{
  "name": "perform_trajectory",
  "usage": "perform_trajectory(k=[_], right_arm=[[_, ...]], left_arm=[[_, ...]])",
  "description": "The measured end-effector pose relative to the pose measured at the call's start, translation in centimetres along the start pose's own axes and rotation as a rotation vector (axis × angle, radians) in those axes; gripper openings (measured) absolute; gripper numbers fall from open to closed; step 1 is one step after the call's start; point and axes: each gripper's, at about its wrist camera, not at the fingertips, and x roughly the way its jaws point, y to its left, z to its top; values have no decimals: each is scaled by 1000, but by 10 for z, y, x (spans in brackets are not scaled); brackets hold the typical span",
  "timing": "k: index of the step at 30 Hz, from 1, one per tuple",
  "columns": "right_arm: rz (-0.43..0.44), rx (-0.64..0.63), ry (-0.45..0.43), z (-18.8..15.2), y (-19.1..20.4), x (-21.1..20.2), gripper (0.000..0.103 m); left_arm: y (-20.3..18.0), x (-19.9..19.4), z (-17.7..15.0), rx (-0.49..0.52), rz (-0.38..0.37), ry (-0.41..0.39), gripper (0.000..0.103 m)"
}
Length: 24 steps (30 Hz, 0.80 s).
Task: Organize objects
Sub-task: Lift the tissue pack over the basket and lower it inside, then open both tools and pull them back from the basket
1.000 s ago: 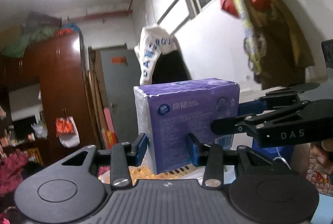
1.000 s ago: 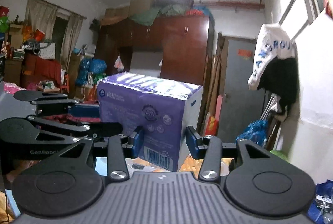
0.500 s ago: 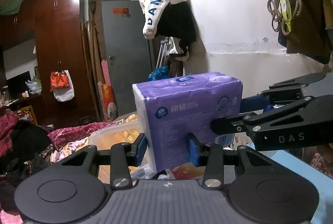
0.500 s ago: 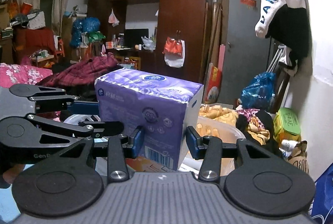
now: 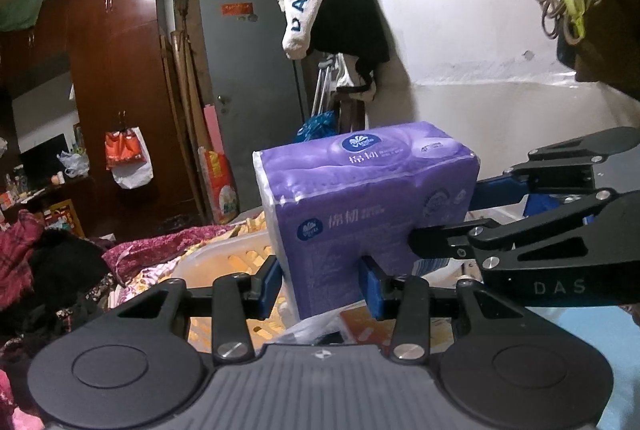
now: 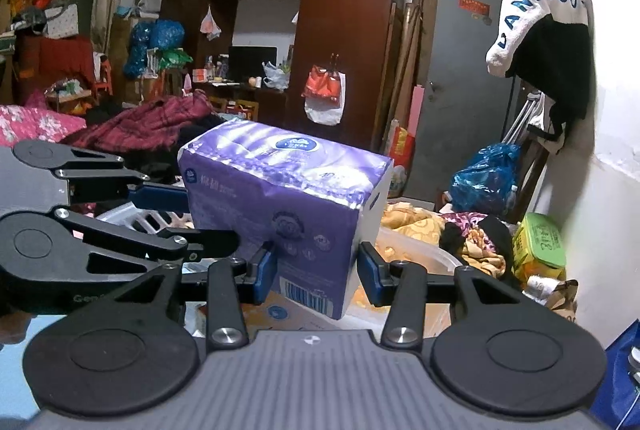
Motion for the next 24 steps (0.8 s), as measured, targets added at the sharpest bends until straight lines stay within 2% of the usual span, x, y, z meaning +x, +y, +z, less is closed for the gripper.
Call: perform_trajectory(k=[4, 6, 8, 9, 10, 11, 12, 13, 15, 17, 19, 21, 24], right_arm=[[6, 1, 34, -4, 0, 4, 48], [11, -15, 55, -6, 1, 4, 48], [19, -19, 66, -9, 2, 2, 49], [22, -22, 61, -10, 2, -1, 49], [27, -29, 48, -11, 2, -5, 55], [22, -32, 35, -12, 3, -11, 63], [3, -36, 13, -13, 2, -18, 81], [-16, -43, -19, -15, 2, -27, 93], [-41, -38, -83, -17, 0, -43, 101], [-39, -2, -112, -19, -1, -55, 103], [-5, 31, -140, -26, -1, -69, 103], [-11, 58, -149, -34, -1, -79, 103], [25, 151, -159, -48, -5, -92, 103]], left_arm=[[-2, 8, -4, 4, -3, 44, 47], [-6, 11, -10, 37, 3, 67, 49], [-4, 4, -13, 22, 2, 41, 51], [-2, -1, -15, 18, 3, 17, 56], [-2, -7, -17, 18, 23, -6, 66], [0, -16, -19, 18, 50, -37, 72], [1, -26, -23, 17, 69, -77, 82], [3, -34, -25, 14, 77, -105, 87], [8, -52, -28, -14, 64, -139, 88], [11, -70, -31, -45, 40, -172, 88], [11, -91, -38, -64, 28, -209, 97], [5, -109, -47, -71, 37, -241, 101], [-5, -124, -60, -68, 29, -230, 102]])
